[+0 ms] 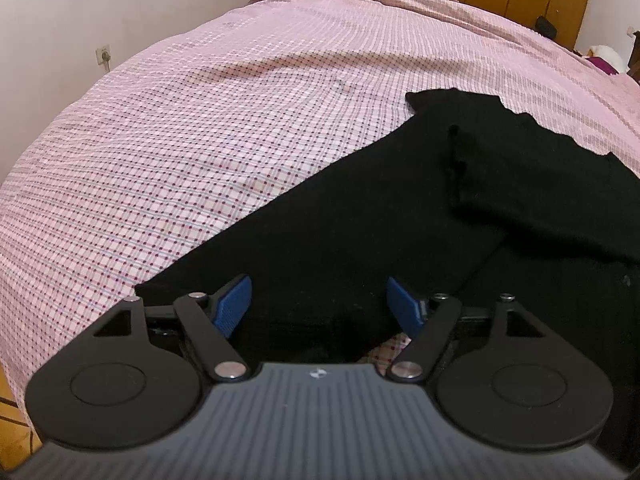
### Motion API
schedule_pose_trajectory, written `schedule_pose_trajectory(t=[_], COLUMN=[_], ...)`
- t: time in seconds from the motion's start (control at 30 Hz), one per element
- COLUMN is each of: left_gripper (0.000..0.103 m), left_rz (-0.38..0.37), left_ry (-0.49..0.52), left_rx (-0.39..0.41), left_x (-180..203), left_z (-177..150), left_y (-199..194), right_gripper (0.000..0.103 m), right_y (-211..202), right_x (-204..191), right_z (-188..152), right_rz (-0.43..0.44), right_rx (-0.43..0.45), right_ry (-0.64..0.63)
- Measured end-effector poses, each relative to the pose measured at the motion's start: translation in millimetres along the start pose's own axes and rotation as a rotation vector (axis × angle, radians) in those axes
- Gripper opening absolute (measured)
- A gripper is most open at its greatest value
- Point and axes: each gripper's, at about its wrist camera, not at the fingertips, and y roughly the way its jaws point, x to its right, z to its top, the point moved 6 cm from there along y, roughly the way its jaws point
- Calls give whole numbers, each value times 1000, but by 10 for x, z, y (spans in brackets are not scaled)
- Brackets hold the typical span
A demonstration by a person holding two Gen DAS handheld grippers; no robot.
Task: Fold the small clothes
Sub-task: 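Move the left gripper to the other cardigan sleeve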
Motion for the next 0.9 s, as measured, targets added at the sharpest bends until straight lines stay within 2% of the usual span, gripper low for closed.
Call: schedule_pose_trajectory(t=[0.07,0.27,0.53,0.6,0.7,0.8,0.83,0.9], left_gripper=[89,97,98,98,98,98,99,99], left_rz=[5,37,46,26,-25,22,38,44], left_ry=[28,106,168,173,246,329,332,277], left_rx=[2,26,55,51,50,96,102,101], left_x=[35,149,228,247,388,539,552,498], left_z=[-5,-26,-52,-63,-163,-245,-247,-199], left_y=[51,148,149,84,-34,-52,-19,45], right_gripper=[50,49,49,48,48,48,48,48], right_y=[-8,-14,45,47,53,63,66,66], right_x=[-32,-175,-295,-293,-283,-288,-293,-289], right_z=[12,69,42,38,33,32,31,27], right_rz=[6,34,53,55,57,60,60,61], right_rx=[2,10,-3,-3,-4,-4,-3,-2], right_ry=[-3,-28,-44,-42,-38,-30,-32,-37])
